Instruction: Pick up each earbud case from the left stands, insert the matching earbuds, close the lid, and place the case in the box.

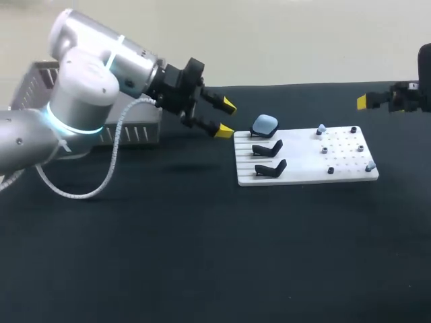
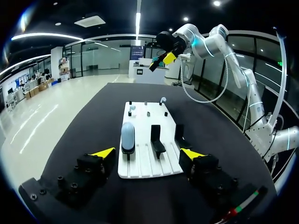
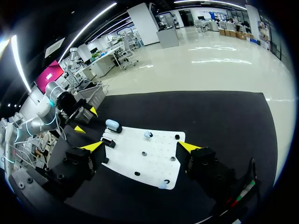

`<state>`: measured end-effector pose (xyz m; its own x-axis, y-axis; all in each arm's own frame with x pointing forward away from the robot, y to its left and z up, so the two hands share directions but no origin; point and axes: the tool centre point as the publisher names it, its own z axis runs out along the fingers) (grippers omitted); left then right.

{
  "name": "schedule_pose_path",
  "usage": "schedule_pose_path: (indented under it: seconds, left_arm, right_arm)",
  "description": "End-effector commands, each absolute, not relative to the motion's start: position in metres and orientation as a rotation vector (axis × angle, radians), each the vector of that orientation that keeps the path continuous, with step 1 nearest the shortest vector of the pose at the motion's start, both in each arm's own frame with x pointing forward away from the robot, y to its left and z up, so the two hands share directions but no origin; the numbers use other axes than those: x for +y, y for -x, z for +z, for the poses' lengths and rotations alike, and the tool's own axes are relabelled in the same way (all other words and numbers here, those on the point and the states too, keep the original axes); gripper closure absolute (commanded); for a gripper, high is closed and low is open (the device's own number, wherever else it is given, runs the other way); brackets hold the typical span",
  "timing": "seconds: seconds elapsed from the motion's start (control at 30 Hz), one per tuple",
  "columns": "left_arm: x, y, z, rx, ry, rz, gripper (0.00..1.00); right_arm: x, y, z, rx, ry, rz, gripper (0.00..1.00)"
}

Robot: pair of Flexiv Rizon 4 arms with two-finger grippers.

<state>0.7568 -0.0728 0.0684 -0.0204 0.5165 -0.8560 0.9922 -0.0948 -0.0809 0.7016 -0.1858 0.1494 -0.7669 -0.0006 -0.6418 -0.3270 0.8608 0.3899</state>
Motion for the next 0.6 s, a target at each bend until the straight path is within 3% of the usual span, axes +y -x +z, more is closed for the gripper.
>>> schedule_pose_path:
  seconds: [0.03, 0.6]
  left_arm:
    - [-0.084, -0.765, 0.062, 1.597, -1.678, -1.046, 0.19]
    - [-0.102, -0.776, 0.046, 1.607, -1.699, -1.060, 0.36]
  right_arm:
    - [-0.186, -0.701, 0.150, 2.372, 0.236, 0.646, 0.00]
    - [-0.186, -0.701, 0.150, 2.372, 0.236, 0.646, 0.00]
